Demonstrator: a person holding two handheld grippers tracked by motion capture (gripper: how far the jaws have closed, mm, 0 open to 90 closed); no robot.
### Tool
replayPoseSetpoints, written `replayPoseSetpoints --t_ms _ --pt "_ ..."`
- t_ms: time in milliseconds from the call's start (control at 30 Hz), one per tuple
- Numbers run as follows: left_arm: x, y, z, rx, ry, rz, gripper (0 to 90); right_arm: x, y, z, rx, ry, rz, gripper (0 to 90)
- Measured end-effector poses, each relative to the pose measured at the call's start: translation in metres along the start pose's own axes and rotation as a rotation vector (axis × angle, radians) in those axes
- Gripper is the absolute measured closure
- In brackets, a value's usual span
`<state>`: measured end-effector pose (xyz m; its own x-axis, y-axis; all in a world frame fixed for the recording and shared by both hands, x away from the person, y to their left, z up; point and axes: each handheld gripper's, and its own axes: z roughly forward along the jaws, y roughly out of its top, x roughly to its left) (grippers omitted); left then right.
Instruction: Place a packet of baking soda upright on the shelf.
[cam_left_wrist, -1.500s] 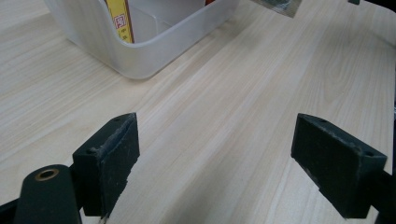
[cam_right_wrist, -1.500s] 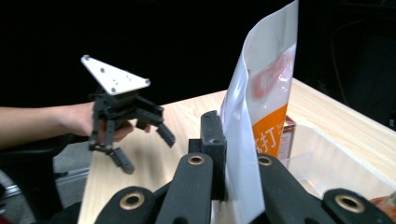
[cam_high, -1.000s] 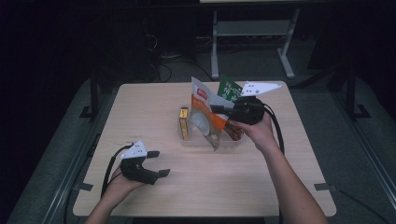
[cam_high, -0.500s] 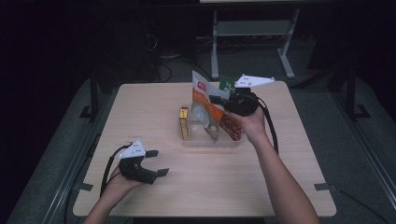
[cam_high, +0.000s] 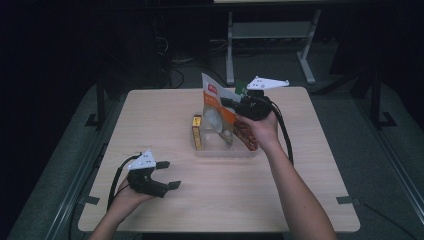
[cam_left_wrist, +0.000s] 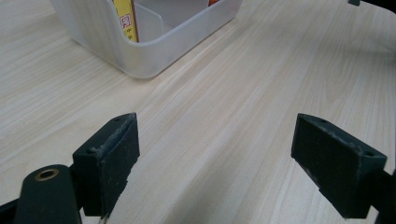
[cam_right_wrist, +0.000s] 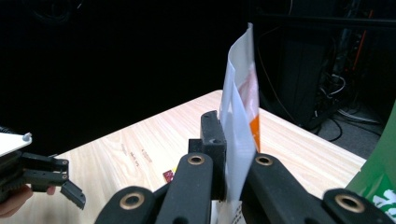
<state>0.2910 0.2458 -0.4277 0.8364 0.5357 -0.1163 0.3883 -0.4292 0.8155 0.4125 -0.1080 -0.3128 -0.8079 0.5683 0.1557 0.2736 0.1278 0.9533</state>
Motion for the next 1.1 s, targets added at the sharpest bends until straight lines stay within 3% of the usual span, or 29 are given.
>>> replayPoseSetpoints --t_ms 333,767,1100 --pt "0.0 0.0 0.0 0.004 -0.002 0.007 14.8 0.009 0.008 0.006 -0.003 -0.024 -0.003 90.0" --pt "-0.001 0.001 0.003 0.025 -0.007 0.018 14.8 0.002 0.005 -0.002 -0.004 -0.071 0.008 90.0" --pt "-0.001 0.0 0.002 0.016 -0.011 0.005 14.8 0.006 0.007 0.02 0.023 -0.06 0.026 90.0"
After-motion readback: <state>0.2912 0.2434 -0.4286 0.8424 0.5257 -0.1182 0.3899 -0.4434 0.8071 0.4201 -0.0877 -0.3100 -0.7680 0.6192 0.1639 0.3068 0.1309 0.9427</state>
